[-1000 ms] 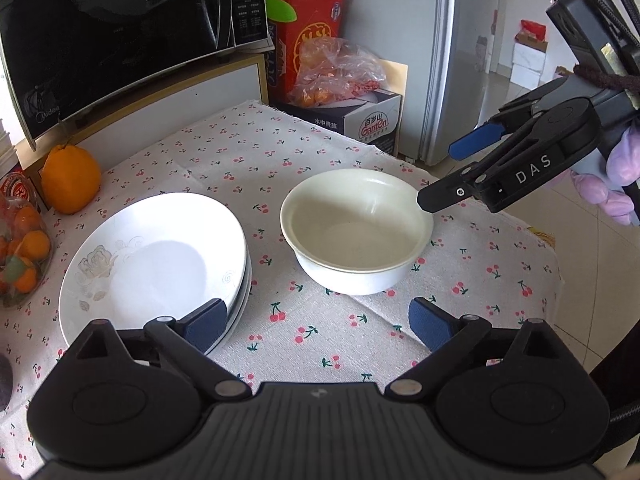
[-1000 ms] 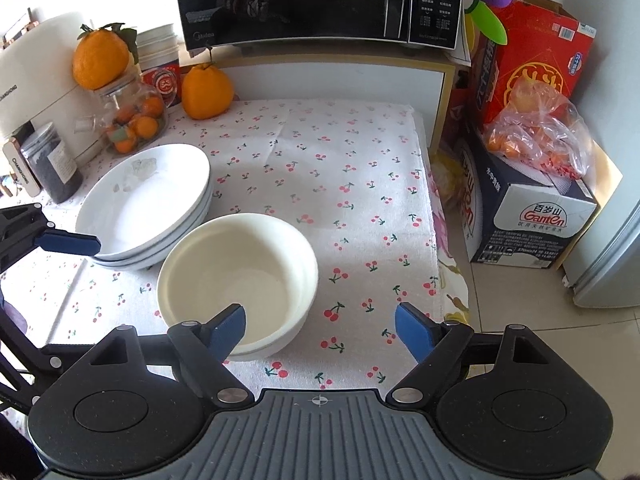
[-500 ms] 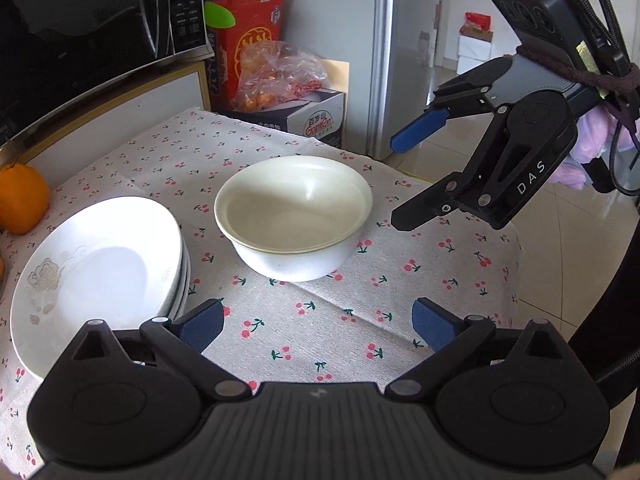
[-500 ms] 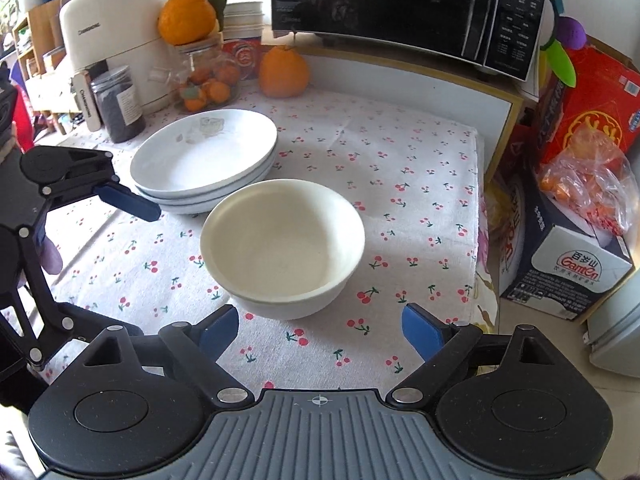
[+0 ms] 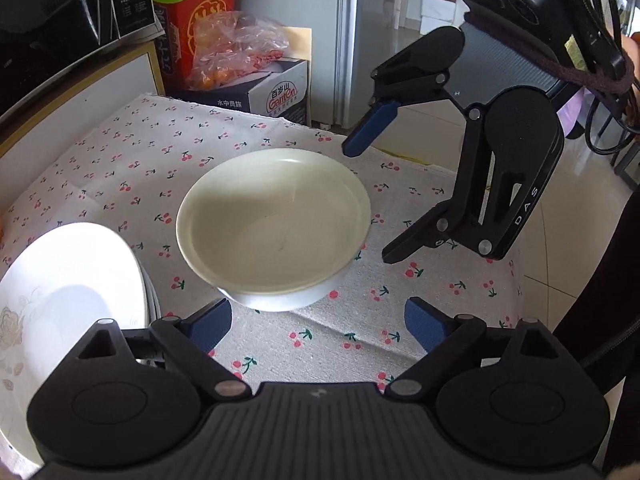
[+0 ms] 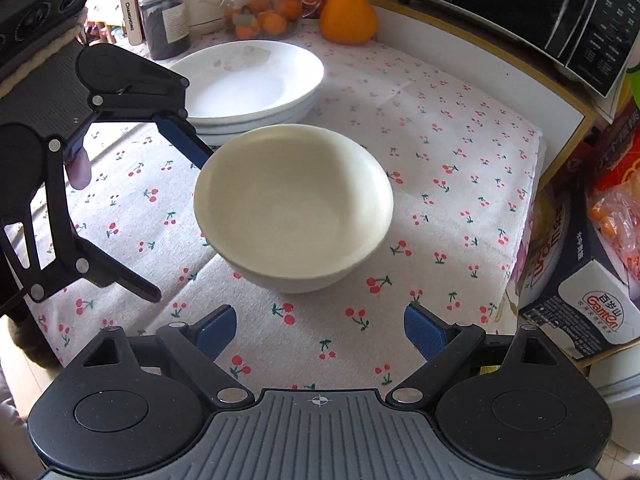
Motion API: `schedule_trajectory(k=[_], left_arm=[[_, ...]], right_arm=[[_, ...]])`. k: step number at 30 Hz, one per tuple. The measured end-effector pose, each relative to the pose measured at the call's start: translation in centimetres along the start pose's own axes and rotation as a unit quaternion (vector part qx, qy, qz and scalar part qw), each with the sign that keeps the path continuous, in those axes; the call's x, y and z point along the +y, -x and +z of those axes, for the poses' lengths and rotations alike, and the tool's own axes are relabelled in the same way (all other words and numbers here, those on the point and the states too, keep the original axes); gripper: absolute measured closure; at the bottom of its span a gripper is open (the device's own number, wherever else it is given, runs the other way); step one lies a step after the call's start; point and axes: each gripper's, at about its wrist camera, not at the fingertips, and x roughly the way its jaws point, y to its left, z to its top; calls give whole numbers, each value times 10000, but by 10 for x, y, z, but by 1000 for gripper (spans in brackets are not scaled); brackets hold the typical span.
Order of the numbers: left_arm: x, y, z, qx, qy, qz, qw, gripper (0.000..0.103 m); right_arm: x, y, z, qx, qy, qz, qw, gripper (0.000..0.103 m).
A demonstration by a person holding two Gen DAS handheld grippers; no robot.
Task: Organize plates and bowls
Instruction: 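Close both grippers on the rim of the nested bowls, then lift the nested bowls with both grippers and carry them over the plate stack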
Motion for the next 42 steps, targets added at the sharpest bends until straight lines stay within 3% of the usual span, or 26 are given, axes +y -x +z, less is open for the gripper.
schedule_trajectory(k=[4, 14, 25, 42], left_arm=[[6, -10, 6, 320, -118, -49, 9994, 12], [20, -26, 14, 652, -63, 8, 9978, 22], [24, -35, 22, 704, -151, 54, 9974, 23], [21, -30, 25, 642, -233, 93, 9976, 23]], right_arm=[[1, -2, 15, 2, 298, 50, 9995, 10], [0, -26, 31, 566, 928, 97, 9940, 10], [6, -39, 40, 727, 1472, 183, 9863, 11], [10, -34, 41, 698, 1598, 58, 9847, 11]])
